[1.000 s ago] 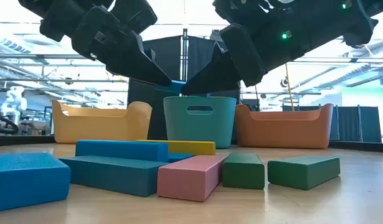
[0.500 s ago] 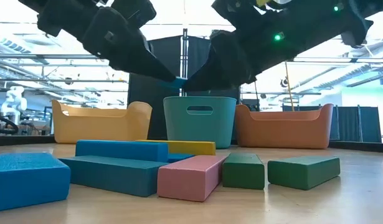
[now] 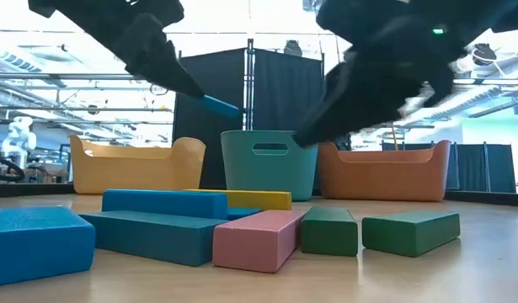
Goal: Sort blocks by size
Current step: Put the blue rectangle block into the yellow bin
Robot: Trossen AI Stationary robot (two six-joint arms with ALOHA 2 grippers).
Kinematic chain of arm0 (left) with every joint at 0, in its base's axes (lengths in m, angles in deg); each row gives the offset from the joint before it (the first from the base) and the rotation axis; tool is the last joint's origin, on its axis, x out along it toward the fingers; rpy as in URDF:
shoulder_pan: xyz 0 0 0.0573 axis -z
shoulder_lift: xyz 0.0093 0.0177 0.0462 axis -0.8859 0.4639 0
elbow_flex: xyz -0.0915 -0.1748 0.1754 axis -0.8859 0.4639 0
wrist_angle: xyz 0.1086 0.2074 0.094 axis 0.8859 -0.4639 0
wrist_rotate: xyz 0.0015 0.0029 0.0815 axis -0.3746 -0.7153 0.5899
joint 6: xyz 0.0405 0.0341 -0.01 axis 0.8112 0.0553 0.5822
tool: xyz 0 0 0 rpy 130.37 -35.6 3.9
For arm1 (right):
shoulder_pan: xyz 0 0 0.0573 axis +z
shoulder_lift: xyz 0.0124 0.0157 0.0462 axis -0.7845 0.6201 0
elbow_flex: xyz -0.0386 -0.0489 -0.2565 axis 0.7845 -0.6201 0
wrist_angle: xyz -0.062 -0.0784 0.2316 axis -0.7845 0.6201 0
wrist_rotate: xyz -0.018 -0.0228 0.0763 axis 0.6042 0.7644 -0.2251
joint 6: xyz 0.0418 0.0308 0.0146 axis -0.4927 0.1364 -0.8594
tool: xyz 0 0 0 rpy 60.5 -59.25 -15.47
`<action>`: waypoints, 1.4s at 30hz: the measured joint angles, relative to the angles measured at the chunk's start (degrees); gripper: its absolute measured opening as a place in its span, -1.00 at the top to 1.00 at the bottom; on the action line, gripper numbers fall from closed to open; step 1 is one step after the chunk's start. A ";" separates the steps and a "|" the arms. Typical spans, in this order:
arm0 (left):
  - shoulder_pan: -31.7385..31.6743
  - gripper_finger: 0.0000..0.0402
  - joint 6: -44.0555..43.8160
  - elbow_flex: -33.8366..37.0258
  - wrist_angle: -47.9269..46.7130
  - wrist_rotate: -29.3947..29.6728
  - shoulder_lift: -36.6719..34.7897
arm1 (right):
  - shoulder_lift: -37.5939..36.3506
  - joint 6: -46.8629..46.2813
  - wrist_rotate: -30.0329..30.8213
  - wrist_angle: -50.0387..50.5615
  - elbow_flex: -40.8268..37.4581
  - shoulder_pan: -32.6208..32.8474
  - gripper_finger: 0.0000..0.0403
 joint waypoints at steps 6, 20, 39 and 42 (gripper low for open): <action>-2.36 0.60 -5.17 0.02 -9.34 7.95 -6.04 | 0.19 -0.16 -12.73 3.81 -0.07 0.15 -0.18; -14.07 0.60 -8.69 0.02 -20.05 11.60 -10.51 | 0.21 0.12 -15.31 4.33 -0.07 0.56 -0.18; -37.64 0.57 -8.80 0.02 -21.55 -2.36 -10.44 | 0.22 0.32 -15.24 4.33 -0.07 2.84 -0.18; -39.33 0.51 -8.75 0.02 -21.55 -2.99 -10.44 | 0.22 0.32 -15.16 4.31 -0.07 2.84 -0.18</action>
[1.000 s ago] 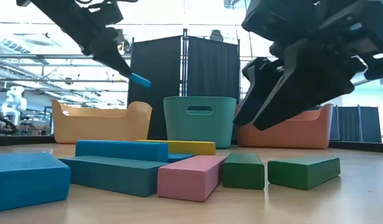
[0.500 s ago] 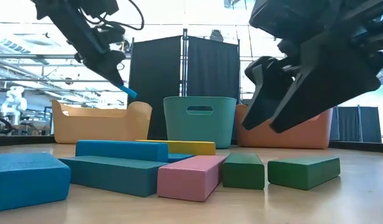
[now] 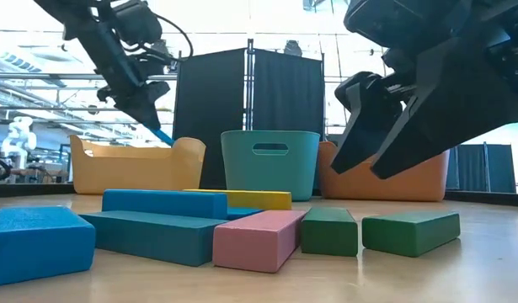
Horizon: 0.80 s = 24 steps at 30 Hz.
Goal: Sort blocks by size
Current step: Put the blue rectangle block into the yellow bin, then put the green rectangle block into the yellow bin
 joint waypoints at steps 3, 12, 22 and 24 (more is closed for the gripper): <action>-1.11 0.38 0.03 0.00 0.02 -0.08 0.00 | 0.02 0.00 0.00 0.11 0.00 0.01 -0.18; -1.43 0.00 0.06 0.00 0.05 -1.83 0.00 | 0.02 2.14 -7.95 1.92 0.00 0.57 -0.18; 4.87 -0.02 -1.61 0.00 1.15 -6.66 0.00 | 0.74 2.62 -13.20 4.72 0.00 0.42 -0.18; 7.19 -0.02 -2.44 0.00 2.11 -6.58 0.00 | 1.57 3.10 -13.20 4.70 0.00 0.42 -0.18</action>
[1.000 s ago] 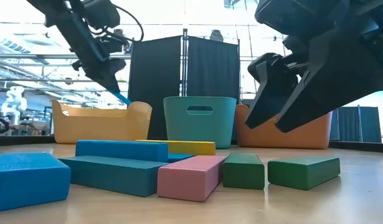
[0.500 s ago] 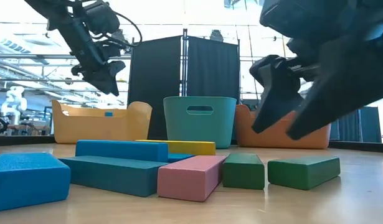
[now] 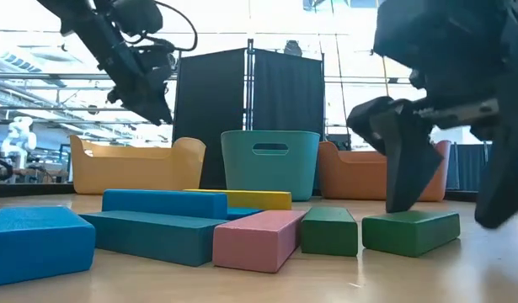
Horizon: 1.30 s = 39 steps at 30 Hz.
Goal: Sort blocks by size
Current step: Put the green rectangle block into the yellow bin
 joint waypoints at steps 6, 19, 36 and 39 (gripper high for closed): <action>6.86 -0.02 -0.53 0.00 4.53 0.16 0.02 | 1.79 0.07 0.50 -0.75 0.02 0.00 -0.06; 15.92 -0.02 4.54 0.02 9.28 1.07 0.02 | 1.86 -1.70 3.64 -1.03 0.04 -1.67 0.60; 24.28 -0.02 16.48 0.04 16.92 -2.69 0.82 | -0.30 8.49 19.48 -16.48 -0.05 -11.45 0.60; 24.50 -0.02 17.52 0.04 17.14 -3.53 1.00 | -0.30 9.26 19.39 -20.19 -0.04 -14.31 0.60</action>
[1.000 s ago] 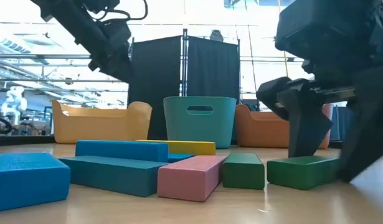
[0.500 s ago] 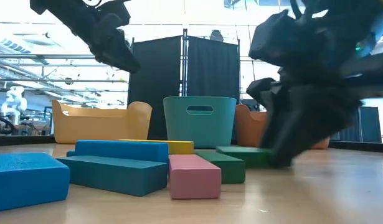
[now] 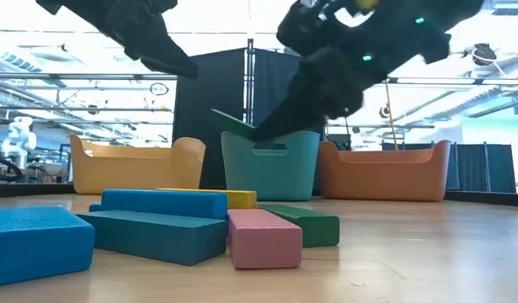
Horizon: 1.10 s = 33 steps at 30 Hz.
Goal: Sort blocks by size
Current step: Put the green rectangle block into the yellow bin
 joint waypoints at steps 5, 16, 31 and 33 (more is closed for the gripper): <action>-0.02 -0.02 0.17 0.04 0.89 -0.56 0.89 | 0.00 2.67 -0.07 -4.91 0.00 -4.06 0.60; -0.02 -0.02 1.77 0.00 1.07 -8.30 5.87 | 0.00 3.72 -0.50 -12.15 0.00 -8.86 0.60; -0.13 -0.02 5.09 0.00 9.23 -8.35 12.73 | 0.00 5.66 -3.26 -13.37 0.02 -8.86 0.60; -0.13 -0.02 5.14 0.00 9.85 -8.35 12.73 | 0.00 5.66 -3.26 -13.37 0.02 -8.86 0.60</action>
